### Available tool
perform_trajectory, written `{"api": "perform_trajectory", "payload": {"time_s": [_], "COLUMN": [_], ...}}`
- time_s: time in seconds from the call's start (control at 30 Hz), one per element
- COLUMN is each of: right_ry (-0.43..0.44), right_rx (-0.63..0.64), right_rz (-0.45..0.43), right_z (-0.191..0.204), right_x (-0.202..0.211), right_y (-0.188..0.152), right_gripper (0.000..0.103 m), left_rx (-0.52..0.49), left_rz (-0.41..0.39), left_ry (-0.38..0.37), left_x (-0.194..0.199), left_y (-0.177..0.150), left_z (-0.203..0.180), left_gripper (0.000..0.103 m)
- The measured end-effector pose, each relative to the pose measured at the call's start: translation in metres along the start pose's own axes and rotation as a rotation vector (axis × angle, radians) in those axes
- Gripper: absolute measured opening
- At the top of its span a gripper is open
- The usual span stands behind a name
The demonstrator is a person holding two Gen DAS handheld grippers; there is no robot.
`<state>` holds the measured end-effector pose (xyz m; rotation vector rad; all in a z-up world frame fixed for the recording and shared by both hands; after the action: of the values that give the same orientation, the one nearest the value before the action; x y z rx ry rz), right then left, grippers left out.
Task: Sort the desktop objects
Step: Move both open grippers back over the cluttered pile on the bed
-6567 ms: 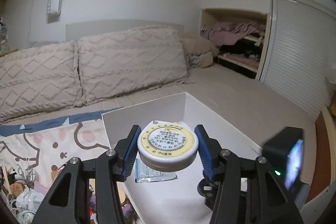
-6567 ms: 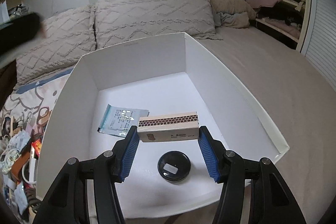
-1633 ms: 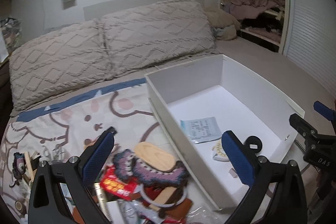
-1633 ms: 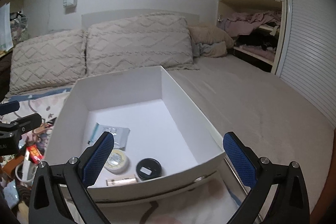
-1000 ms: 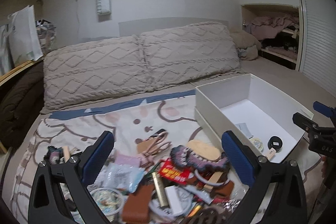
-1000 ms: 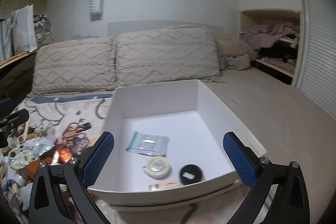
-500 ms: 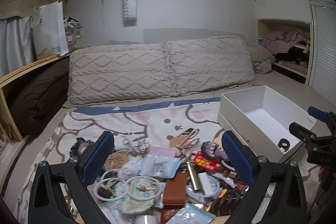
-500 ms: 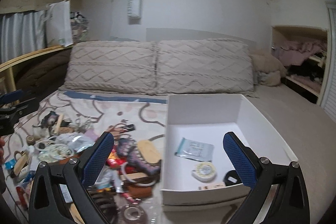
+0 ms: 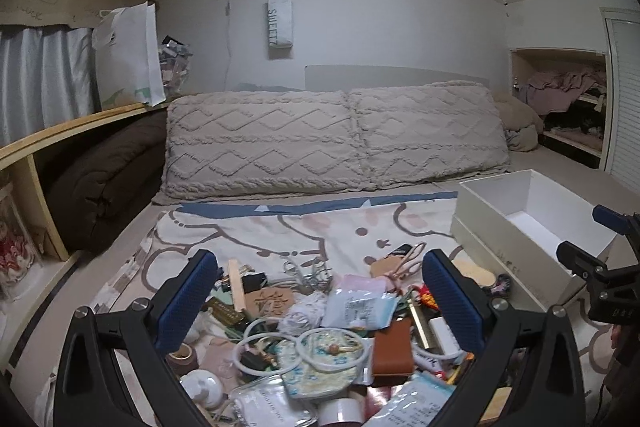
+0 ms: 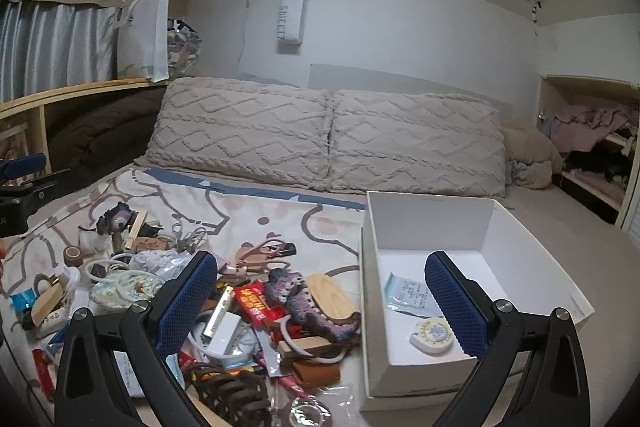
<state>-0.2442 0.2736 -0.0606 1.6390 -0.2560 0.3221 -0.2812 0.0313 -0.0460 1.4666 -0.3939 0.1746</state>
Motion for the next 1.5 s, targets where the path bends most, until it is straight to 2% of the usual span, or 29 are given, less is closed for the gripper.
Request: {"api": "perform_trajectory", "payload": {"time_s": [0.33,0.67,0.87,1.5], "right_ry": [0.014,0.038,0.046,0.087], "right_rx": [0.047,0.027,0.015,-0.012], "right_rz": [0.01,-0.008,0.006,0.168], "right_z": [0.023,0.024,0.023,0.04], "right_x": [-0.012,-0.006,-0.005,-0.007], "right_y": [-0.012,-0.013,-0.023,-0.097], "right_gripper": [0.103,0.103,0.103,0.103], "left_rx": [0.056,0.082,0.084,0.136], "left_rz": [-0.005,-0.001,0.028,0.181], "left_ry": [0.008,0.019,0.021,0.041], "left_x": [-0.003,-0.003,-0.005,0.015], "left_y": [-0.011,-0.017,-0.031,-0.119], "left_z": [0.025,0.036,0.038,0.052], "left_gripper": [0.103,0.103,0.103,0.103]}}
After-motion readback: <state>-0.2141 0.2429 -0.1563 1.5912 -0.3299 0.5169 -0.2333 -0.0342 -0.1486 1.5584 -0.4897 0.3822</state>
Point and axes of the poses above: each gripper's, at about its wrist camera, not at the fingertips, and x roughly against the way its jaws point, z to its left, y to its top, the point moved 8 cm from there along -x, roughly the way its jaws point
